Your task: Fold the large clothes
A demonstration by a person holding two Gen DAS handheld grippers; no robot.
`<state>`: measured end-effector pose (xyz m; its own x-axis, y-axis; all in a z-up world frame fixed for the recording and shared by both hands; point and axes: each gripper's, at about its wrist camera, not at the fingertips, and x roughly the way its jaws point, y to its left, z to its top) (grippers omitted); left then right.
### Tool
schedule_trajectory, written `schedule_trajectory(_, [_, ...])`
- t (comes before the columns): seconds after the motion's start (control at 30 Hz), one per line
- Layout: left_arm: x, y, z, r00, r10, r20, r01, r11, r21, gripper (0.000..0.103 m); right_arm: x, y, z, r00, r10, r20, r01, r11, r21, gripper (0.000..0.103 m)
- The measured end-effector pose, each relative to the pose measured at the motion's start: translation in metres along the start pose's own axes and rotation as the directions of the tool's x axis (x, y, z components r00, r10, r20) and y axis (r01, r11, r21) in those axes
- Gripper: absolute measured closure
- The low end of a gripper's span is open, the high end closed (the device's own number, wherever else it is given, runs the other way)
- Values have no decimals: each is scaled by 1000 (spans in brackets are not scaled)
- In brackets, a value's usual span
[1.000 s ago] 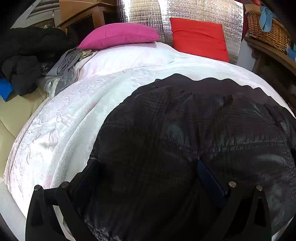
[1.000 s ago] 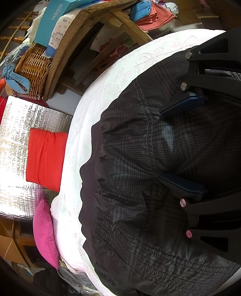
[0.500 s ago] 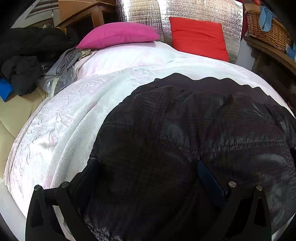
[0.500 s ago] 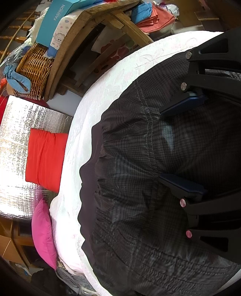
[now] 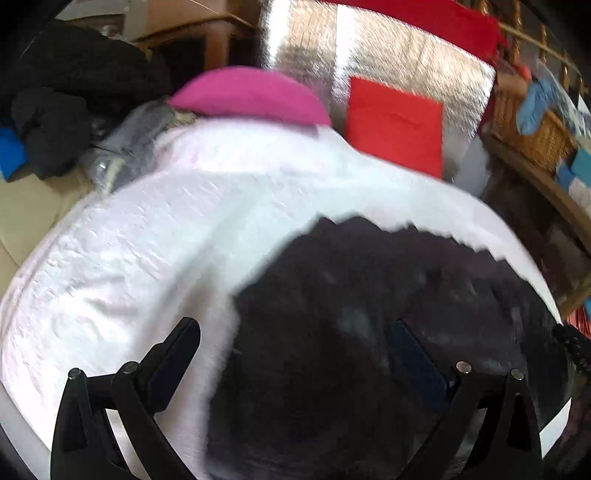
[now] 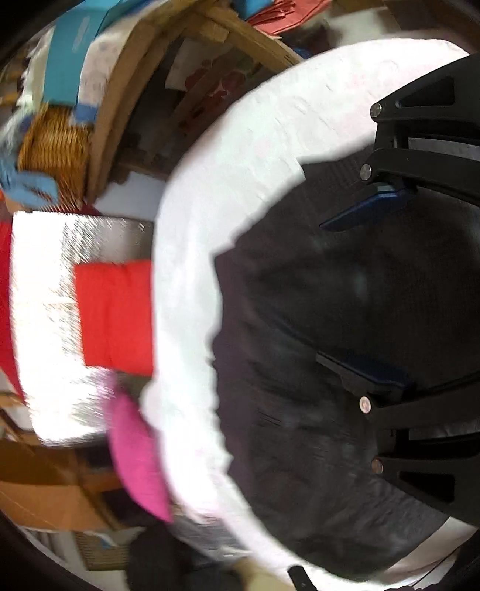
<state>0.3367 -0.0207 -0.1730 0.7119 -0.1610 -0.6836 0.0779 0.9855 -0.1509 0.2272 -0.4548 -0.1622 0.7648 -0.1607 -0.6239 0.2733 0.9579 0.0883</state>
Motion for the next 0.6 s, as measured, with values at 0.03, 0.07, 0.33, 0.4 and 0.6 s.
schedule_trajectory(0.03, [-1,7,3,1000,4,0,-4,1000,-11,0,-2,-12,4,1000,12,6,-12,1000,19,34])
schedule_trajectory(0.07, [1,20,7,1000,-1,-17,0,999,-37,0,-2,-25,7,999,31,8,-31,999,43,34])
schedule_trajectory(0.33, [49,64,-11,948,-139,-285,81,975,-207,0,52,-88,1,966,166,-200,-127,973,193,48])
schedule_trajectory(0.4, [62,60,-21,933,-112,-341,52,982,-180,0,63,-89,-4,958,165,-233,-122,974,189,48])
schedule_trajectory(0.6, [57,55,-23,928,-176,-330,111,972,-206,1,56,-97,1,952,195,-236,-152,971,186,48])
